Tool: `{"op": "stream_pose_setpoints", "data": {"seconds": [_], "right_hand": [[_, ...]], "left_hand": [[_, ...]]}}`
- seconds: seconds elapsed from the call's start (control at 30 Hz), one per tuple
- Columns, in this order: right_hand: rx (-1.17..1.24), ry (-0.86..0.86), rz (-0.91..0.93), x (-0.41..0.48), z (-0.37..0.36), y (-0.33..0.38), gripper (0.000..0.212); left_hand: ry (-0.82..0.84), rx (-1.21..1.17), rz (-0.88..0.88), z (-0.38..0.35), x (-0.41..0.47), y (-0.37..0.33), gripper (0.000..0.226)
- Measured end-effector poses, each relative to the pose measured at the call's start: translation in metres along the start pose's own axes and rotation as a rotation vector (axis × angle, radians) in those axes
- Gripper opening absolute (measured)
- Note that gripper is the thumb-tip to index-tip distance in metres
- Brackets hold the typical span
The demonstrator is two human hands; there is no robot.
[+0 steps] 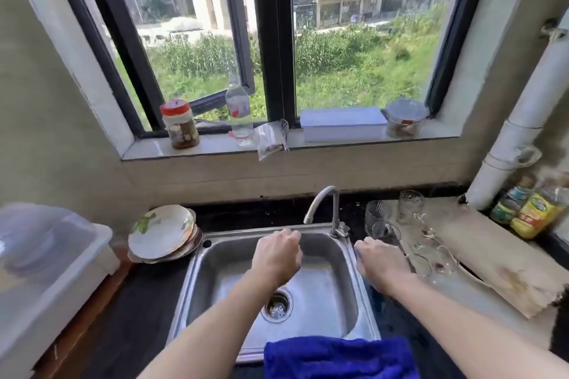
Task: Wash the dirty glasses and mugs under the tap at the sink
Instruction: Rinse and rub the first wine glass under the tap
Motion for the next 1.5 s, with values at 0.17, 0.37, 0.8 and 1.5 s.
{"op": "stream_pose_setpoints", "data": {"seconds": [0.17,0.37,0.8,1.5], "right_hand": [[0.104,0.109,-0.103,0.027,-0.049,-0.012,0.035],[0.360,0.171,-0.358,0.068,-0.110,-0.038,0.023],[1.893,0.215,-1.474,0.130,-0.220,-0.031,0.029],[1.583,0.146,-1.325,0.093,-0.217,-0.037,0.031]], "left_hand": [[-0.031,-0.003,-0.050,-0.028,0.050,0.011,0.022],[-0.066,-0.078,-0.012,-0.061,0.103,0.017,0.034],[-0.039,-0.229,-0.040,-0.101,0.116,0.019,0.033],[-0.015,-0.287,0.075,-0.100,0.104,0.020,0.031]]}}
Point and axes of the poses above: each hand's wrist, its own x-axis towards the middle knuckle, its own z-axis out of the back of the hand, y = z × x, the point moved 10 cm from there along x, towards the middle knuckle, and after that the axes turned 8 degrees about -y, right-handed, at the moved point
